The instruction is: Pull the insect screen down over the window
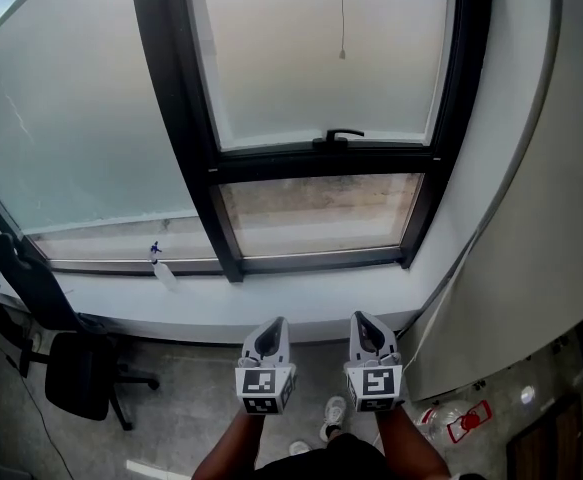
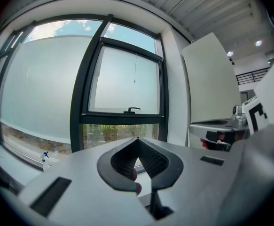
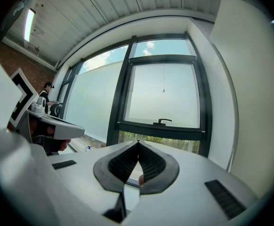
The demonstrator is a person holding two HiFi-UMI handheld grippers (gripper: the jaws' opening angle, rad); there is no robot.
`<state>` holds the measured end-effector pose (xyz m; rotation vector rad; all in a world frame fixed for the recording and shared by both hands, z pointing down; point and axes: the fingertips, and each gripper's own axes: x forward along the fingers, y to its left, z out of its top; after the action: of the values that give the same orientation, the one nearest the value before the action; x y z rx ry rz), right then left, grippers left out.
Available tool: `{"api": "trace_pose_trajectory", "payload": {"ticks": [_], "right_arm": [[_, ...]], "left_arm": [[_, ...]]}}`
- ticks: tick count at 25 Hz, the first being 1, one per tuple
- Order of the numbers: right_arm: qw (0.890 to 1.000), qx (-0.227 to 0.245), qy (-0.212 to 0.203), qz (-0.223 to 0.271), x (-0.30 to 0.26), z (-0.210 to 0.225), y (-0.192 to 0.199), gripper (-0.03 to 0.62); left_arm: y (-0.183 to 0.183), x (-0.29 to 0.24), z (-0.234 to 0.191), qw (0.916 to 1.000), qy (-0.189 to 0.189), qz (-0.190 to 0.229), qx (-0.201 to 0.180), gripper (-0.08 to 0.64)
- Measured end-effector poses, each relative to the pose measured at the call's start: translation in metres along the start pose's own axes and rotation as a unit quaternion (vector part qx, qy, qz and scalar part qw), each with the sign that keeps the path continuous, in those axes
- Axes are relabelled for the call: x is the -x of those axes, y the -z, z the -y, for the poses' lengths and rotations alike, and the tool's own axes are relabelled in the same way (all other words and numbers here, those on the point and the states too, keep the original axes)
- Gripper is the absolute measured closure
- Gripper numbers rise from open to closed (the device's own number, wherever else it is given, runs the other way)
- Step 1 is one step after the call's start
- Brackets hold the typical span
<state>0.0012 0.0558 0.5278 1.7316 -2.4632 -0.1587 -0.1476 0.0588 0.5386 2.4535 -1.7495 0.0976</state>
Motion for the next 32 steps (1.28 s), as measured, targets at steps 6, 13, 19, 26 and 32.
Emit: {"api": "trace_pose_trajectory", "payload": {"ticks": [6, 13, 19, 26, 32], "right_arm": [[1.0, -0.011, -0.006, -0.003, -0.045, 0.025, 0.006, 0.589], [1.0, -0.022, -0.018, -0.008, -0.101, 0.059, 0.009, 0.589], [0.999, -0.038, -0.019, -0.01, -0.14, 0.098, 0.015, 0.589], [0.999, -0.036, -0.03, -0.015, -0.176, 0.125, 0.021, 0.589], [0.999, -0.039, -0.028, -0.017, -0.207, 0.139, 0.023, 0.589]], "left_arm": [[0.005, -0.048, -0.013, 0.9999, -0.002, -0.015, -0.003, 0.557], [-0.007, -0.112, -0.014, 0.9996, -0.007, -0.023, -0.011, 0.557], [-0.023, -0.158, -0.012, 0.9996, -0.018, -0.013, -0.014, 0.557], [-0.024, -0.201, -0.015, 0.9993, -0.025, -0.015, -0.024, 0.557], [-0.031, -0.224, -0.029, 0.9987, -0.037, -0.021, -0.026, 0.557]]}}
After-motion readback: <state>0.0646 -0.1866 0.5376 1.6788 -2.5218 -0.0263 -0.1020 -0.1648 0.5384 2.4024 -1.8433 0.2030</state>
